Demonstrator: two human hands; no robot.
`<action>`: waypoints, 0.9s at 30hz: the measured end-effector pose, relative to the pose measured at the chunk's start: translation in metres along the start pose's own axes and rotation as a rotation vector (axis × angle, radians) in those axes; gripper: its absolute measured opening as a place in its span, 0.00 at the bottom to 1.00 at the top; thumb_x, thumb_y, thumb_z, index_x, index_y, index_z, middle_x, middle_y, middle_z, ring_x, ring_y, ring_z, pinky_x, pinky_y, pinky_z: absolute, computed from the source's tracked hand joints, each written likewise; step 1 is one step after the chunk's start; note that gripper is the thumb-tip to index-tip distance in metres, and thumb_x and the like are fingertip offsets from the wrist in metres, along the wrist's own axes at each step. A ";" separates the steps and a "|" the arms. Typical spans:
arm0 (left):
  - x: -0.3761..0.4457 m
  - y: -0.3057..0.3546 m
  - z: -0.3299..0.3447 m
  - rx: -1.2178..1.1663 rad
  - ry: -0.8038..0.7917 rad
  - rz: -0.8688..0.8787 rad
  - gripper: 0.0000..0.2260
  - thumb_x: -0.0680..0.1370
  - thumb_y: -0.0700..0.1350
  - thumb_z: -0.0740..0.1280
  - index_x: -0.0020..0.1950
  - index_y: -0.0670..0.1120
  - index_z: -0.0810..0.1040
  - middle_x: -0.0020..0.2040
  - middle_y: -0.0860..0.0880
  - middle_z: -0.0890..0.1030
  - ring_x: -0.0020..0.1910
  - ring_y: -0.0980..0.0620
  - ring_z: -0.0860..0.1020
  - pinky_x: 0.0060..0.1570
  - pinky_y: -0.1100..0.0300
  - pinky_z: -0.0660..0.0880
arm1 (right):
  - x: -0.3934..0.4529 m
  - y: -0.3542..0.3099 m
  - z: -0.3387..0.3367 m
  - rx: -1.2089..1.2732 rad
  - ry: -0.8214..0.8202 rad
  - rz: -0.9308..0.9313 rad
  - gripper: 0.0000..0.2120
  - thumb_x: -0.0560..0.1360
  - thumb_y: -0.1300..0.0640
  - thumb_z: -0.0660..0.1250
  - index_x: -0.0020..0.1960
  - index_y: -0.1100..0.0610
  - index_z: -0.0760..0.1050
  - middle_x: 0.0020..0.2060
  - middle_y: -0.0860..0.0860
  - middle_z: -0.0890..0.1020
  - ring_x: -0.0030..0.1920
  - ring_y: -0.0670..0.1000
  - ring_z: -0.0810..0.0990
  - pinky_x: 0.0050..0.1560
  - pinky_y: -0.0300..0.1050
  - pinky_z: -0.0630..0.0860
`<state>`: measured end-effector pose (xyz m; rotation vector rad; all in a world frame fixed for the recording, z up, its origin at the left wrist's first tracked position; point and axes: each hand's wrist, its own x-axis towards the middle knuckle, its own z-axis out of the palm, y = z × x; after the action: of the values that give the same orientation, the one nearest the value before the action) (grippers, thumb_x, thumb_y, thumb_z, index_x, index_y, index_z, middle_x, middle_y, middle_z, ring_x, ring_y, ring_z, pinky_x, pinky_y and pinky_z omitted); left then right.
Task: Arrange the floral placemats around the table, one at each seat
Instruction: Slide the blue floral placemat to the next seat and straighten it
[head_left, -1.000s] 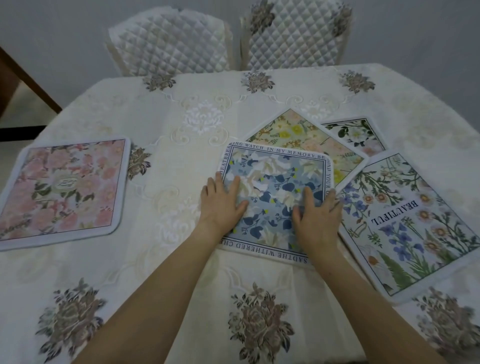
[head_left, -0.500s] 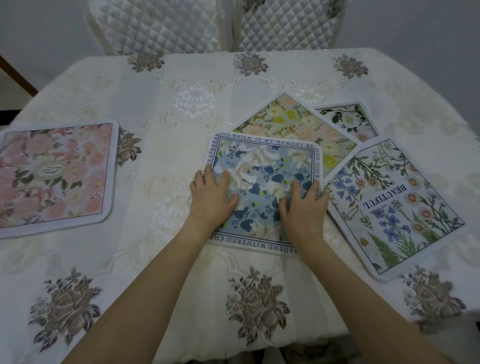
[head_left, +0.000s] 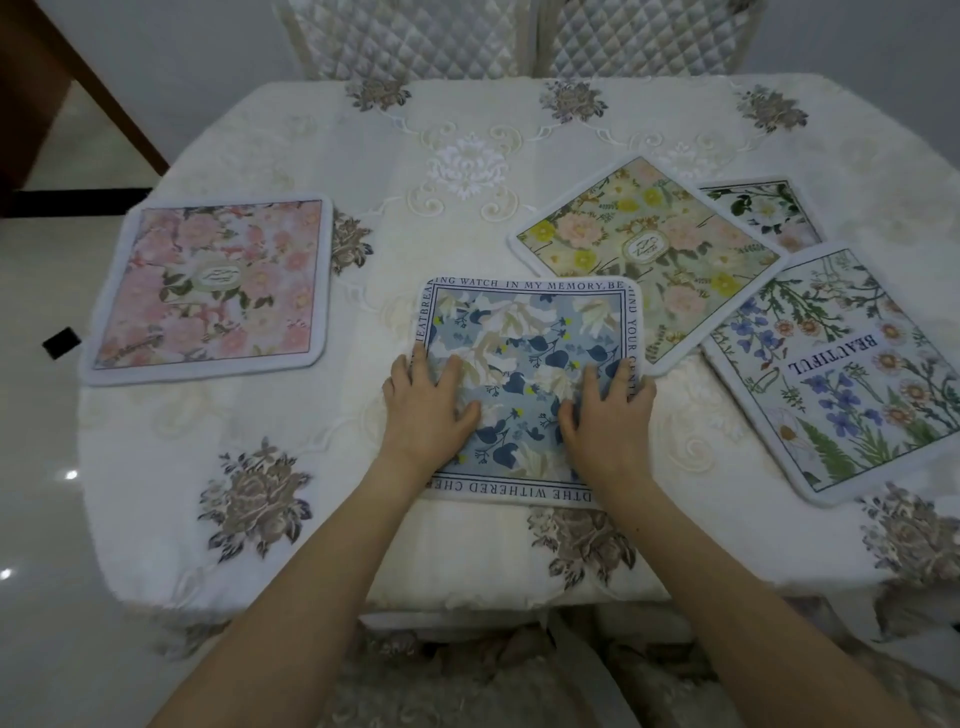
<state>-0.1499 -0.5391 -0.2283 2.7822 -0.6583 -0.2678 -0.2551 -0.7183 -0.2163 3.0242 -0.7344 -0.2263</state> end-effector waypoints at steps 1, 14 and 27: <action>-0.007 -0.005 -0.002 -0.012 -0.004 -0.005 0.27 0.75 0.58 0.60 0.72 0.51 0.60 0.76 0.36 0.54 0.72 0.34 0.52 0.69 0.40 0.53 | -0.002 -0.005 -0.001 -0.017 -0.010 -0.010 0.29 0.80 0.46 0.49 0.74 0.63 0.57 0.70 0.67 0.66 0.75 0.63 0.57 0.70 0.62 0.55; -0.052 -0.048 -0.020 -0.116 -0.023 -0.009 0.29 0.76 0.53 0.63 0.74 0.47 0.58 0.75 0.35 0.55 0.72 0.37 0.54 0.70 0.45 0.56 | -0.023 -0.020 -0.015 0.185 -0.014 -0.027 0.20 0.81 0.54 0.55 0.71 0.60 0.62 0.71 0.66 0.62 0.67 0.65 0.64 0.65 0.58 0.62; -0.036 -0.042 -0.022 -0.345 0.132 -0.257 0.16 0.70 0.42 0.67 0.54 0.36 0.71 0.57 0.38 0.68 0.55 0.40 0.64 0.55 0.51 0.65 | -0.009 -0.004 -0.002 0.387 0.091 0.116 0.10 0.78 0.63 0.57 0.56 0.66 0.70 0.50 0.64 0.74 0.50 0.61 0.69 0.51 0.52 0.64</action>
<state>-0.1594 -0.4816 -0.2158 2.5179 -0.1983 -0.2215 -0.2610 -0.7102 -0.2136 3.3014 -1.0513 0.0659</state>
